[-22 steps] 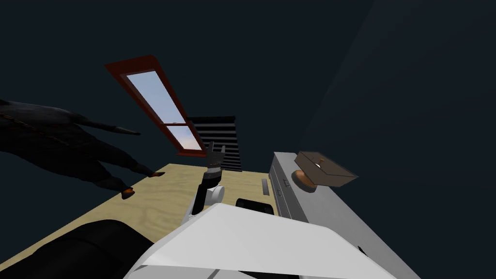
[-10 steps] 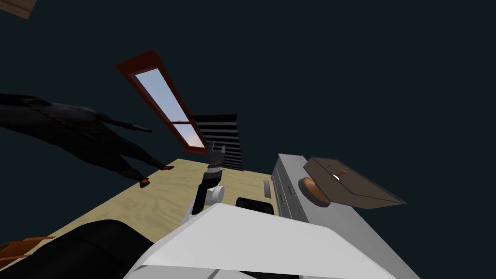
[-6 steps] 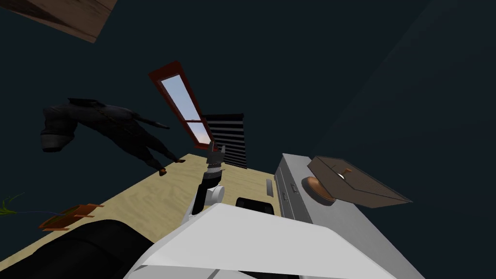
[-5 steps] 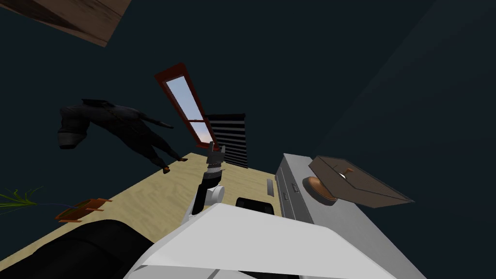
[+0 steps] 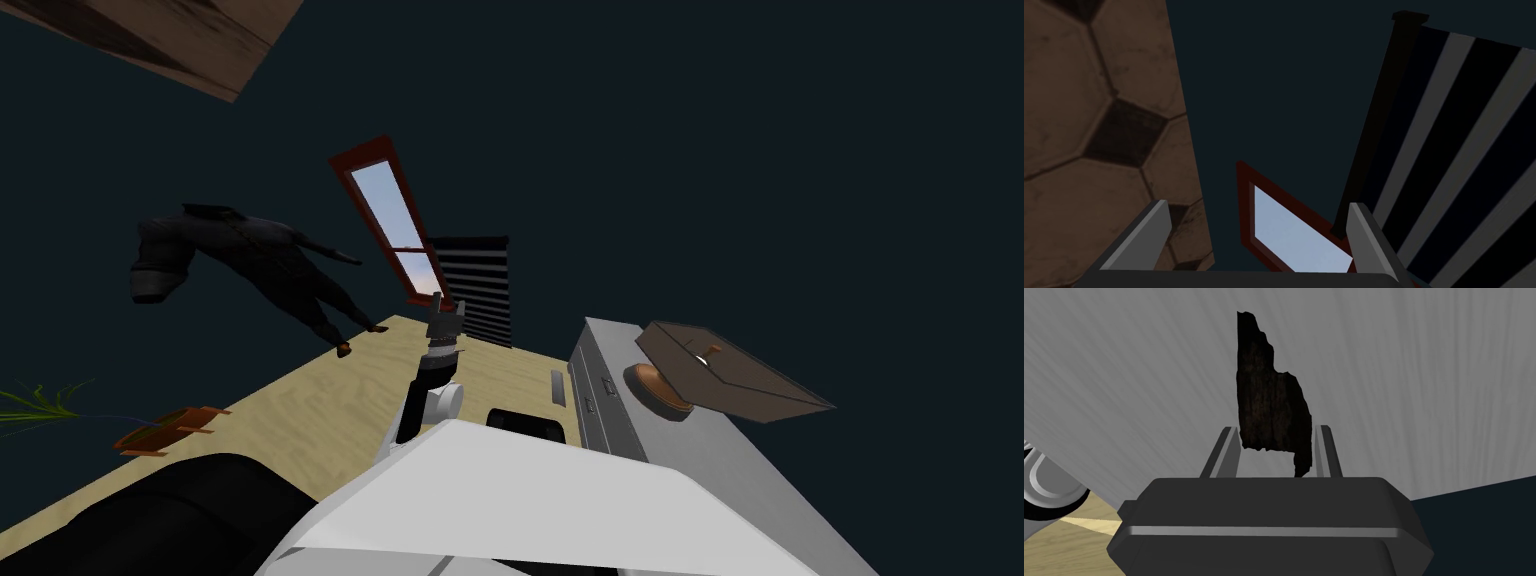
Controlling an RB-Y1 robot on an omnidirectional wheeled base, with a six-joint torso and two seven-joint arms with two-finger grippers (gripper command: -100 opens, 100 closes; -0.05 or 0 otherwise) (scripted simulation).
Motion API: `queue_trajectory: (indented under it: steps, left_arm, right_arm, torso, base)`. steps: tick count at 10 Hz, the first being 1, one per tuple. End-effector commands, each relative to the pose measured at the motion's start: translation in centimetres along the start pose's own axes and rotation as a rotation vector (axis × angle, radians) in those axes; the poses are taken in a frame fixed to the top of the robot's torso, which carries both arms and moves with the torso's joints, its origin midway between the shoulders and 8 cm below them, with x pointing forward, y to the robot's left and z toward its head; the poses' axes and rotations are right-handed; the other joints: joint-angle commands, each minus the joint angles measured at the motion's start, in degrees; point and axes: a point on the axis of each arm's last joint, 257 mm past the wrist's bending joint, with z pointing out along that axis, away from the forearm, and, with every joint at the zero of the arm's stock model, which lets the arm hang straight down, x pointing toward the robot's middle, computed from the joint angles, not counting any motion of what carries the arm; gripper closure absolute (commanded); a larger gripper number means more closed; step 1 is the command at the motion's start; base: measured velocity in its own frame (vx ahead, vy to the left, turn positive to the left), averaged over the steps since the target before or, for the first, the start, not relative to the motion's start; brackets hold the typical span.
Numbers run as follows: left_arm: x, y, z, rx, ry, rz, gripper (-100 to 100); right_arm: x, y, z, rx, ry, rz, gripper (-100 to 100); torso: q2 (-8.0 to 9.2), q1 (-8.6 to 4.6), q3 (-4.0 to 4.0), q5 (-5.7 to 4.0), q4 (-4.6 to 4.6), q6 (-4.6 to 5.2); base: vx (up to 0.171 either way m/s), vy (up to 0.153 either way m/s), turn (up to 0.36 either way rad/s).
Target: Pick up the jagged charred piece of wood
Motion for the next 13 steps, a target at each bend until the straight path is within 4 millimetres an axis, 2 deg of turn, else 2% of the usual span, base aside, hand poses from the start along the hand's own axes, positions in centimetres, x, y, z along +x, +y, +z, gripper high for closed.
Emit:
queue_trajectory:
  steps: [1, 2, 3, 6, 12, 13]
  left_arm:
    - [0.0, 0.0, 0.0, 0.000, 0.000, 0.000, 0]
    - [0.0, 0.0, 0.0, 0.000, 0.000, 0.000, 0]
    - [0.0, 0.0, 0.0, 0.000, 0.000, 0.000, 0]
    - [0.0, 0.0, 0.0, 0.000, 0.000, 0.000, 0]
    - [0.0, 0.0, 0.0, 0.000, 0.000, 0.000, 0]
    - [0.0, 0.0, 0.0, 0.000, 0.000, 0.000, 0]
  right_arm:
    - [0.0, 0.0, 0.0, 0.000, 0.000, 0.000, 100]
    - [0.0, 0.0, 0.0, 0.000, 0.000, 0.000, 0]
    - [-0.5, 0.0, -0.2, -0.002, -0.001, -0.027, 100]
    - [-1.5, -0.2, -0.9, -0.003, -0.003, -0.085, 100]
    - [-2.9, -0.6, -1.9, -0.002, -0.006, -0.167, 100]
    - [-3.0, -0.6, -1.9, -0.002, -0.008, -0.171, 0]
  torso:
    - [0.00, 0.00, 0.00, 0.00, 0.00, 0.00]
    - [0.00, -0.02, 0.00, -0.01, 0.00, 0.00]
    - [0.00, -0.02, 0.00, -0.01, 0.00, 0.00]
    - [-0.59, -0.14, -0.34, -0.03, -0.12, 0.01]
    - [-0.48, -0.13, -0.27, -0.03, -0.09, -0.03]
    - [-0.29, -0.12, -0.17, -0.03, -0.05, -0.08]
  base:
    - [0.000, 0.000, 0.000]
    - [0.000, 0.000, 0.000]
    - [0.101, -0.049, -0.240]
    - [0.164, -0.042, -0.226]
    - [0.122, -0.019, -0.170]
    - [0.010, 0.000, 0.008]
